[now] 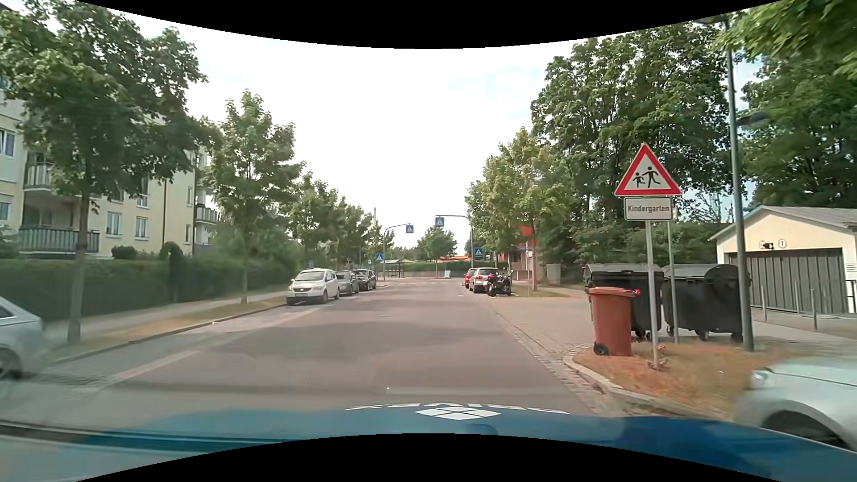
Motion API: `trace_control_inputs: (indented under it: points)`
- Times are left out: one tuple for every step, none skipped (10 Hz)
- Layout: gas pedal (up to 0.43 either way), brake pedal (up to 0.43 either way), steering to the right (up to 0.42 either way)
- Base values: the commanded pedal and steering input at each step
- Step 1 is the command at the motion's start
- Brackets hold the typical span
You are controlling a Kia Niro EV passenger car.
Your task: Follow the waypoints while adhering to traffic rules and regulations
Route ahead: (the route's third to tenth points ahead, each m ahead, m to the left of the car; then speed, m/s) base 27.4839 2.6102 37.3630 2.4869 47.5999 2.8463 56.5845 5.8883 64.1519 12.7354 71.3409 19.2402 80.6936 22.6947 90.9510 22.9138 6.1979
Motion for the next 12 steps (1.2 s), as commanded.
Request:
trace_control_inputs:
  points:
    - [0.138,0.000,0.001]
    - [0.138,0.000,0.001]
    - [0.138,0.000,0.001]
    - [0.138,0.000,0.001]
    - [0.138,0.000,0.001]
    - [0.138,0.000,0.001]
    - [0.138,0.000,0.000]
    - [0.138,0.000,0.000]
    - [0.138,0.000,-0.001]
    - [0.138,0.000,-0.003]
    - [0.138,0.000,-0.004]
    - [0.138,0.000,-0.004]
